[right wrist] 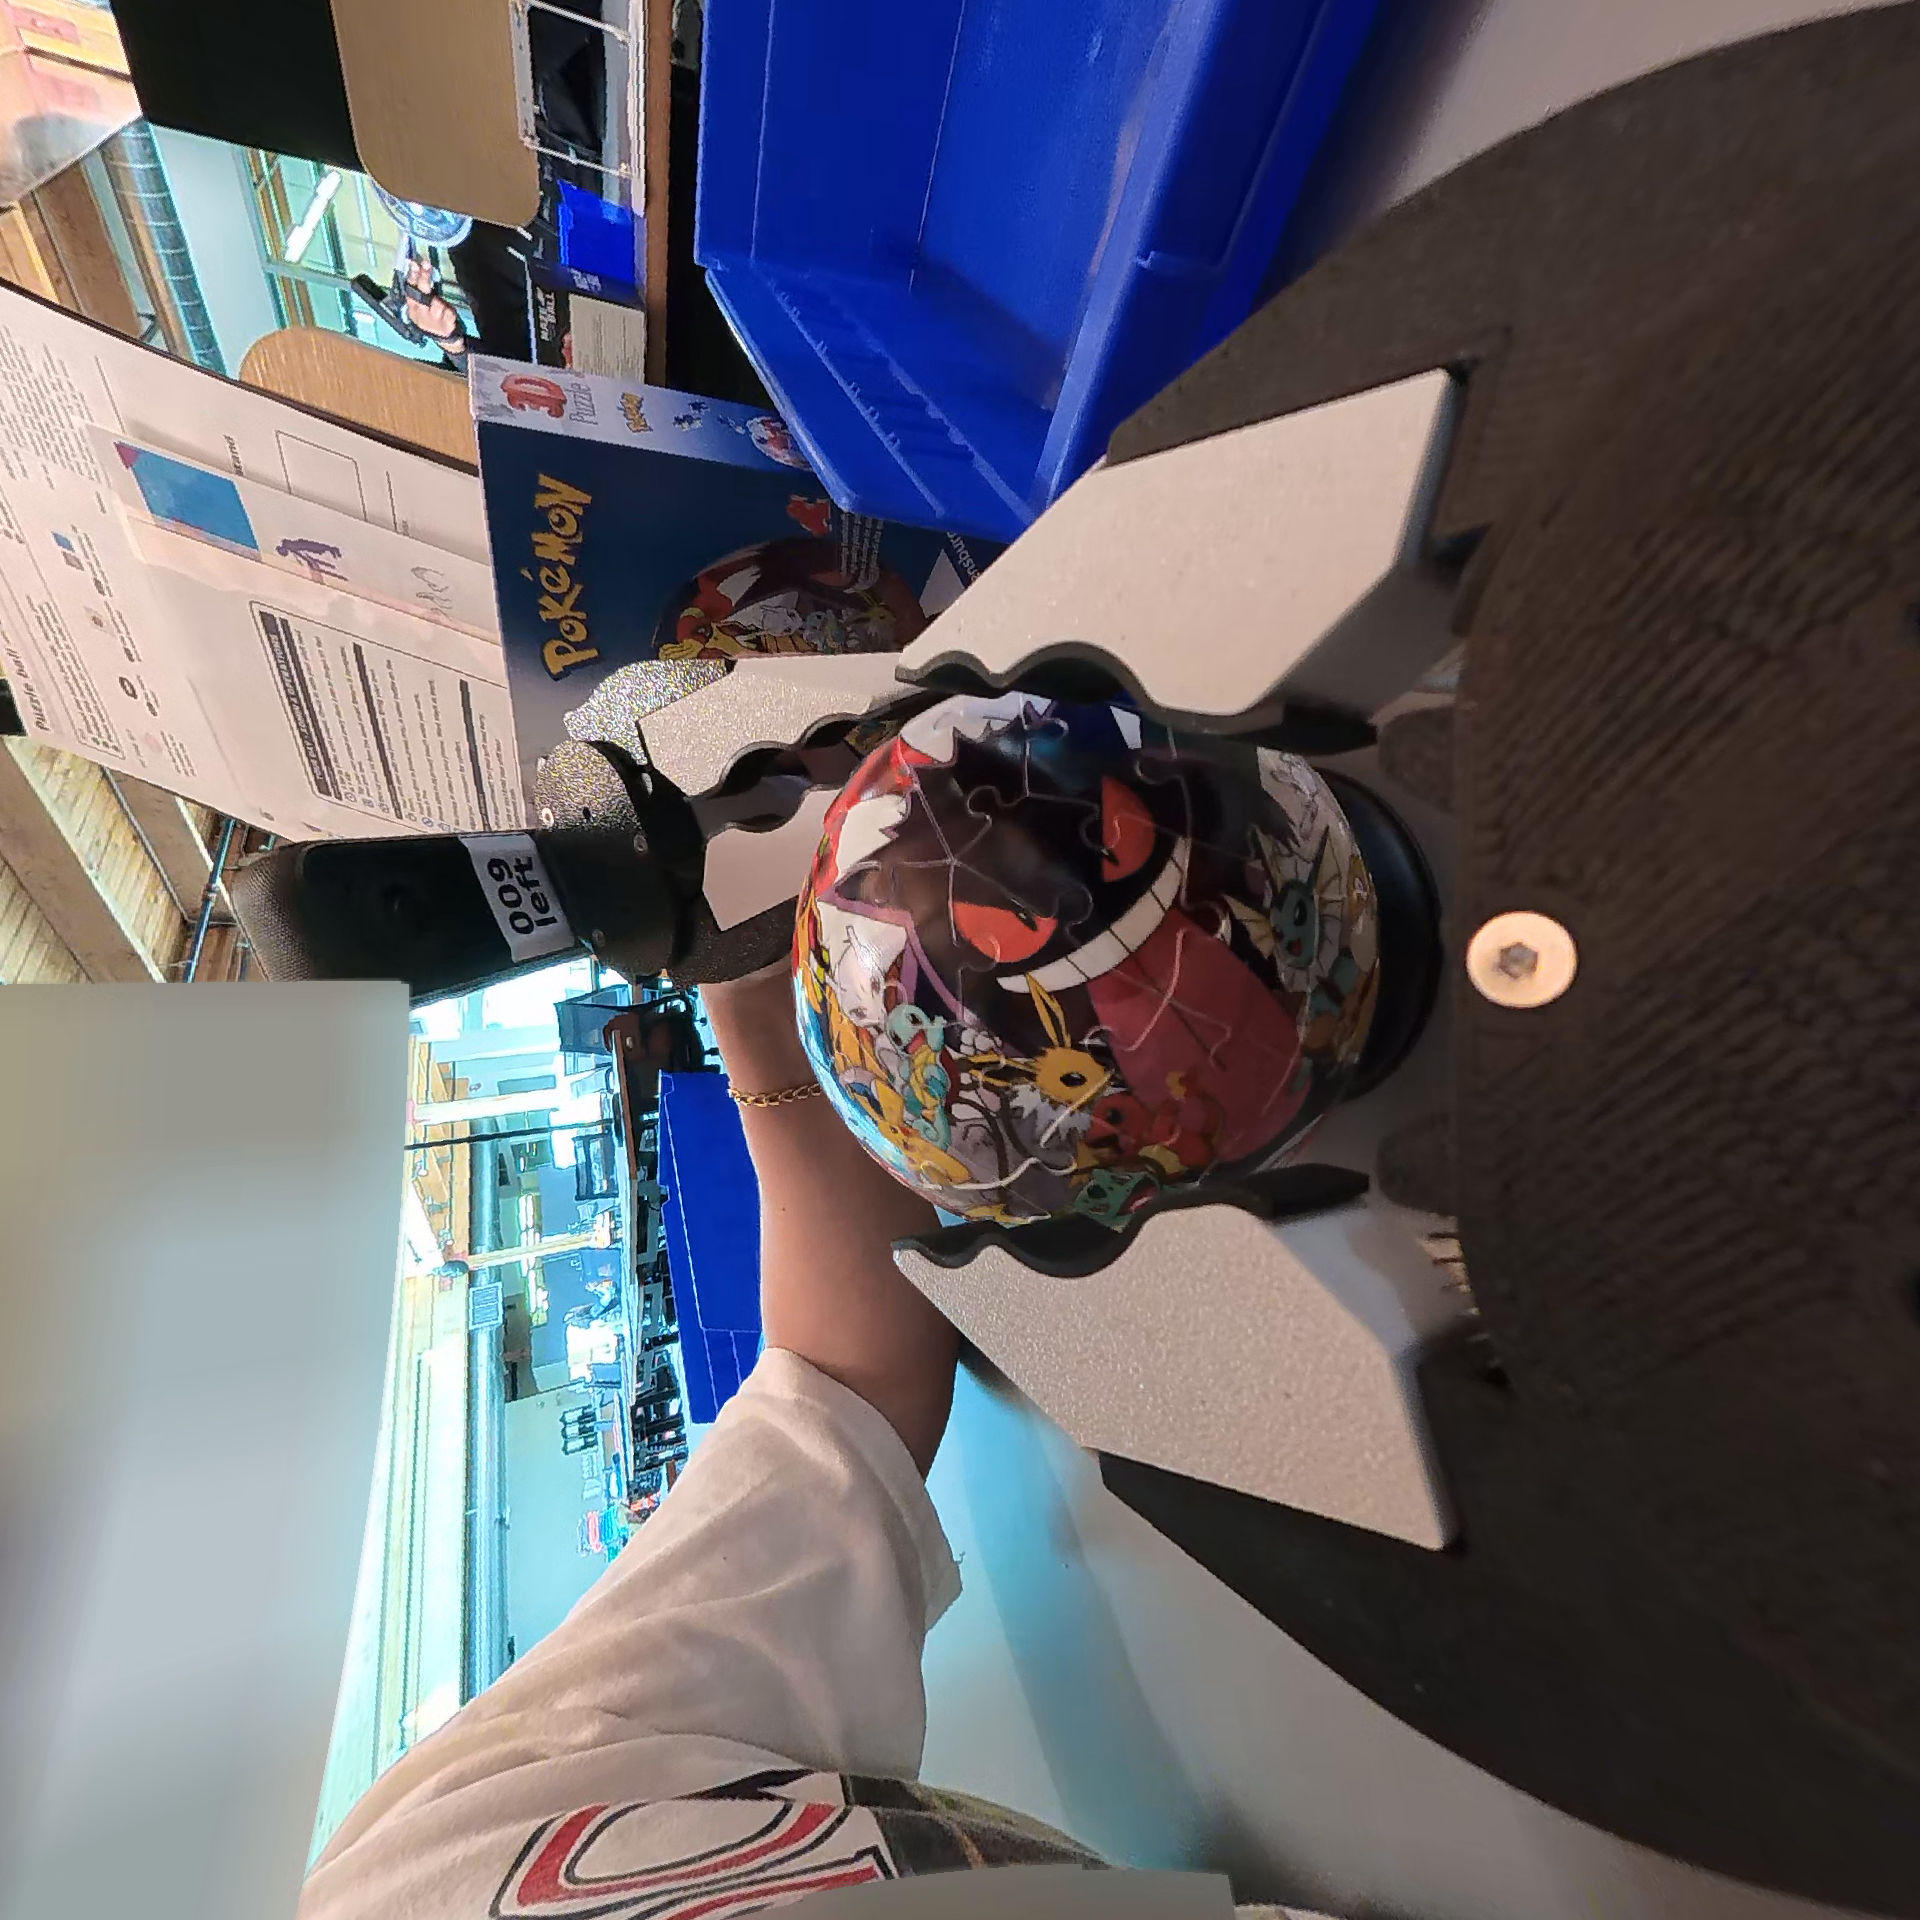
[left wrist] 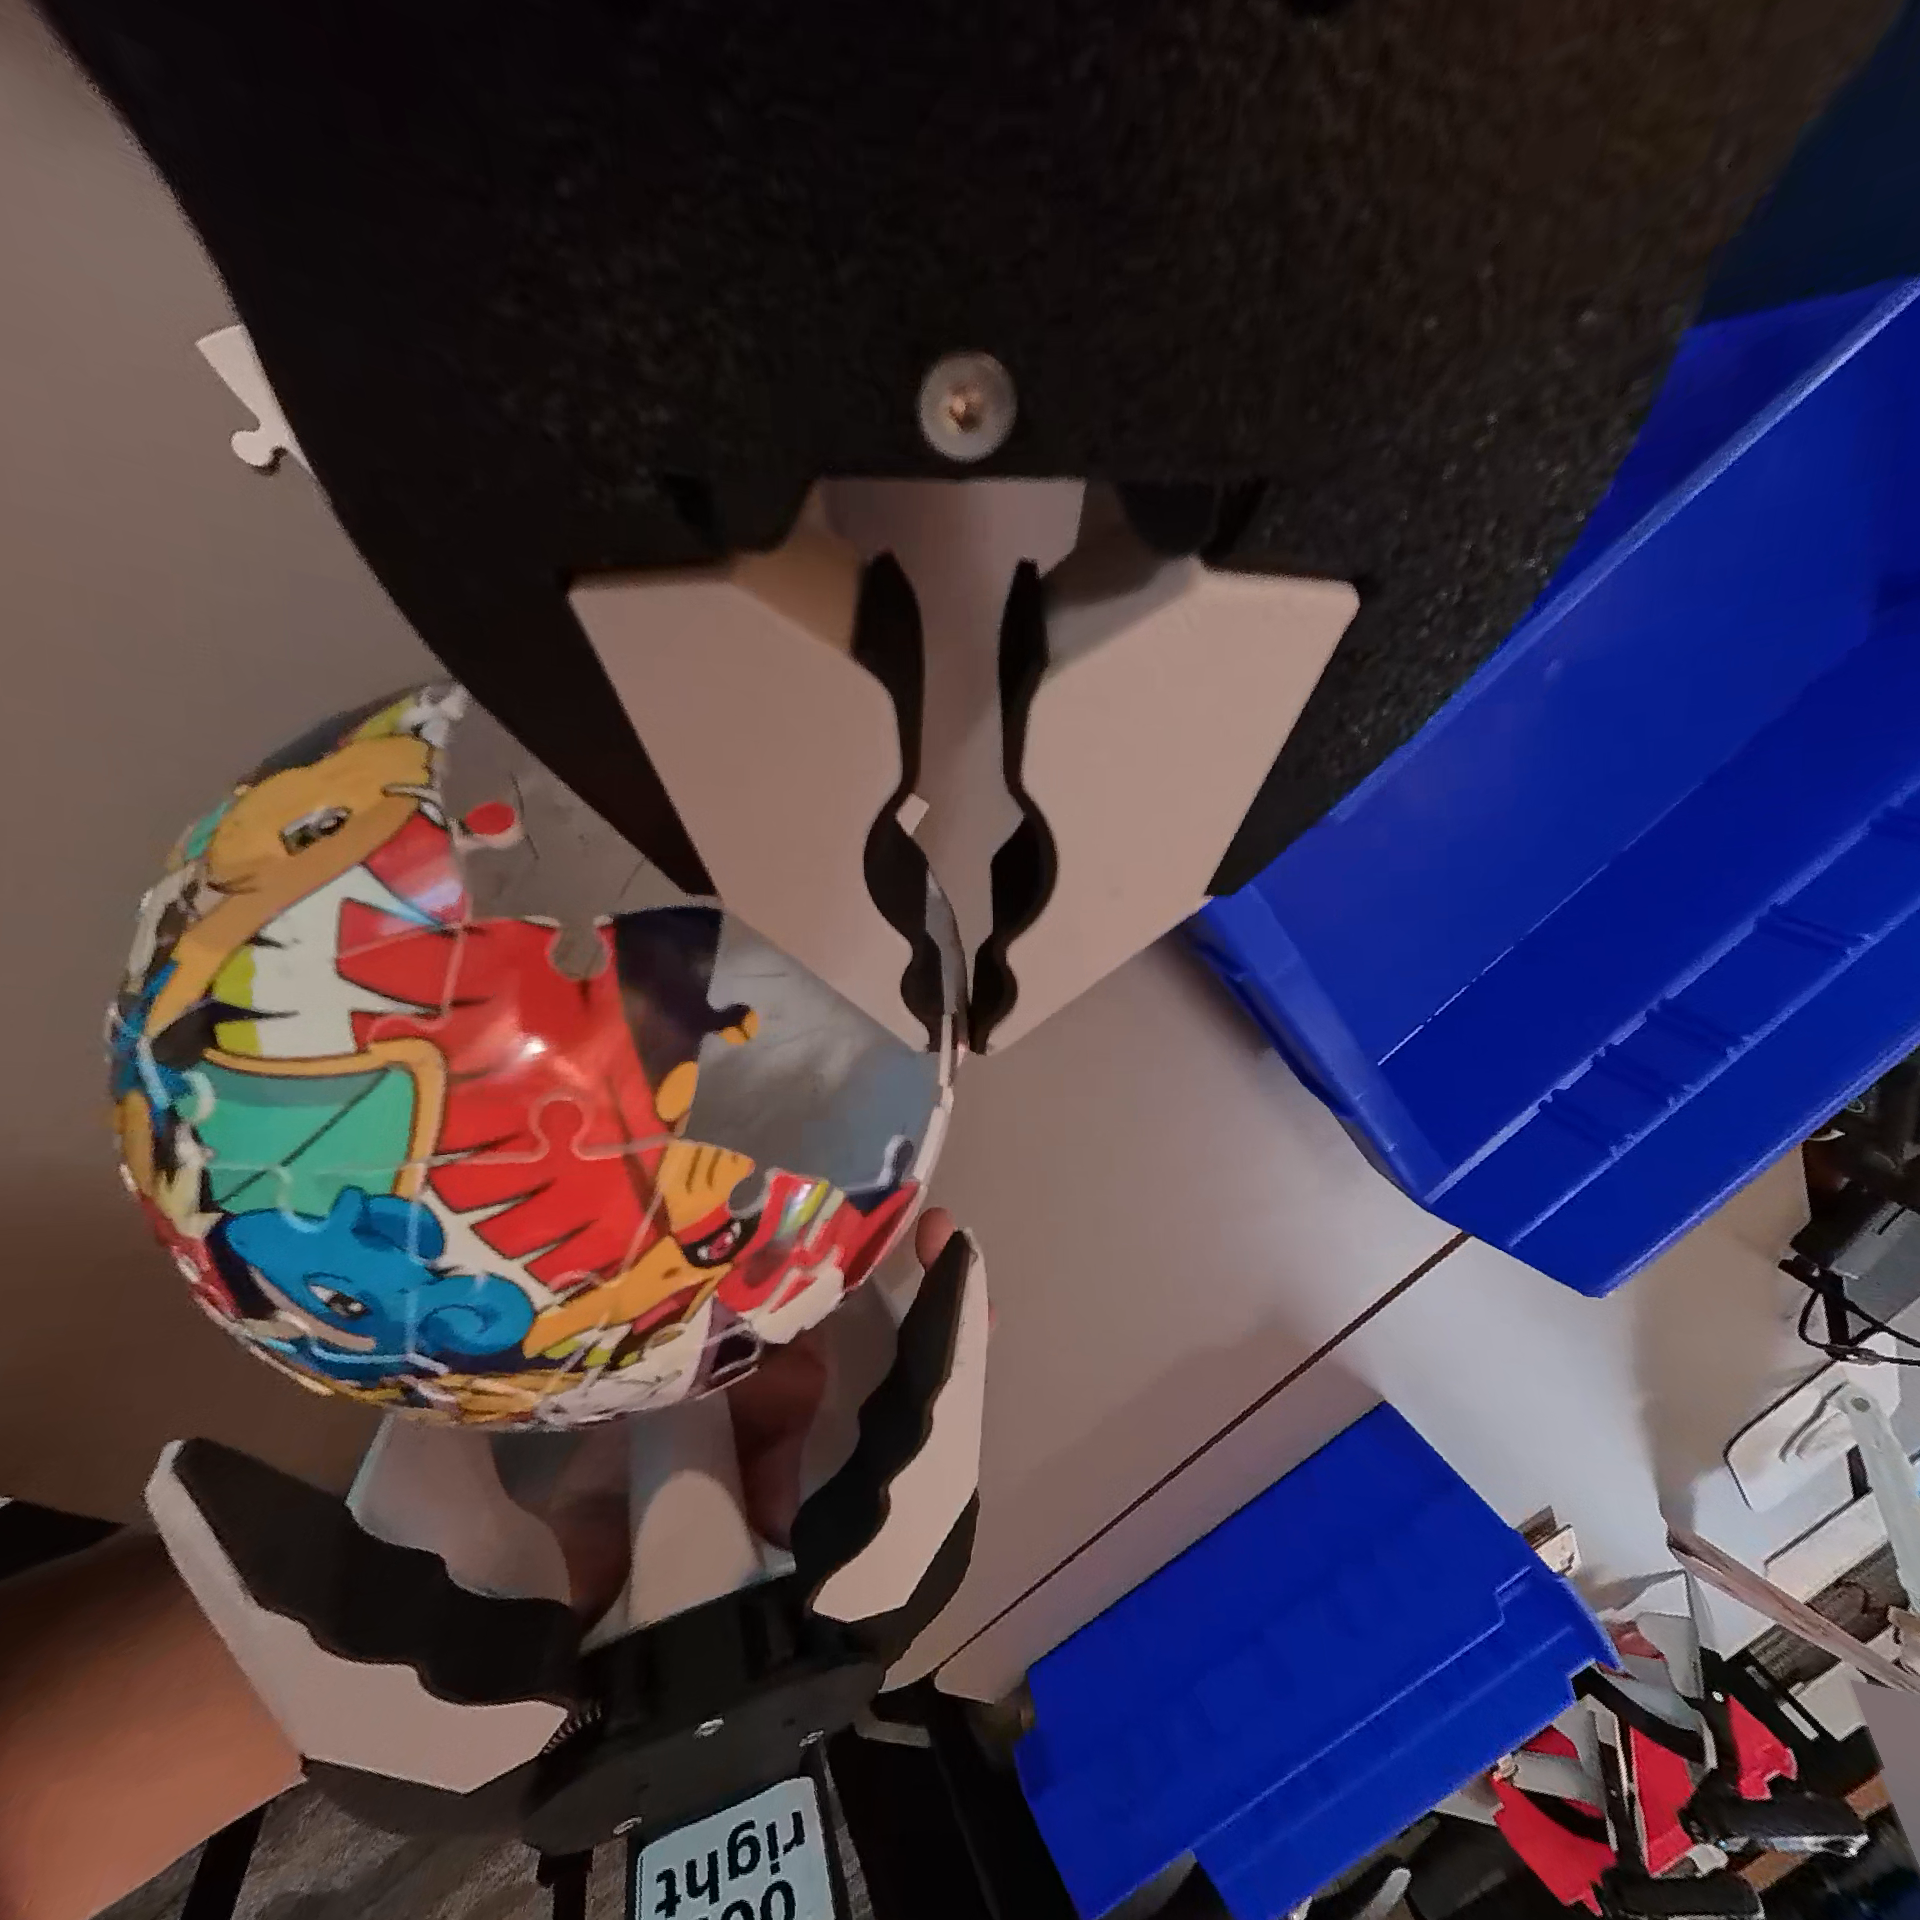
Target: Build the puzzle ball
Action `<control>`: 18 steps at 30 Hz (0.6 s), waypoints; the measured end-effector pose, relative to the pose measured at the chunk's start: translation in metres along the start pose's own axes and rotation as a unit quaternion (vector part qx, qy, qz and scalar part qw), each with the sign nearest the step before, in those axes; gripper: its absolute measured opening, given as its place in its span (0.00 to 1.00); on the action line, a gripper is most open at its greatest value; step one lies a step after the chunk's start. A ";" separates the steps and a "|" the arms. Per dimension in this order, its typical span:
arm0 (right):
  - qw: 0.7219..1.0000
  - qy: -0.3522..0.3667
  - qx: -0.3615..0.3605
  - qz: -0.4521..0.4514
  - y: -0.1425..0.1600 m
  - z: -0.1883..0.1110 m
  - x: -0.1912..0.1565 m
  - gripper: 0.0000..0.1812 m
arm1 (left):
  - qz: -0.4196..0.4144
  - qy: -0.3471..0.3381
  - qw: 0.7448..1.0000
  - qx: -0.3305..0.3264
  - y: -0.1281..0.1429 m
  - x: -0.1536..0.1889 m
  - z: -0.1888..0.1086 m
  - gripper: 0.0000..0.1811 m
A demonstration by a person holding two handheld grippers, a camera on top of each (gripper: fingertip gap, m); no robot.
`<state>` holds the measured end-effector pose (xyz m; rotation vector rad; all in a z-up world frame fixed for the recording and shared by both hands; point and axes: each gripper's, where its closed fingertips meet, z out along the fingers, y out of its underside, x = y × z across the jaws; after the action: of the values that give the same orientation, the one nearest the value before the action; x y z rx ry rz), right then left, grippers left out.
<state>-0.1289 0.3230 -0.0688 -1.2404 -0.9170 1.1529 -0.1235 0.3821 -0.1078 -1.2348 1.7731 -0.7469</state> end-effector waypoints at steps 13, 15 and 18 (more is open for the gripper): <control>1.000 0.000 0.000 0.001 0.000 0.001 0.000 0.55 | 0.024 -0.005 1.000 -0.011 0.001 0.000 -0.001 0.01; 1.000 -0.001 0.001 0.001 0.000 0.001 0.000 0.55 | 0.021 -0.008 1.000 -0.005 0.000 0.000 -0.001 0.01; 1.000 -0.001 0.005 0.004 -0.001 0.000 0.001 0.55 | 0.017 0.002 1.000 -0.004 0.002 0.003 0.000 0.07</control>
<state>-0.1283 0.3238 -0.0677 -1.2359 -0.9070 1.1639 -0.1254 0.3800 -0.1104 -1.2070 1.7963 -0.7243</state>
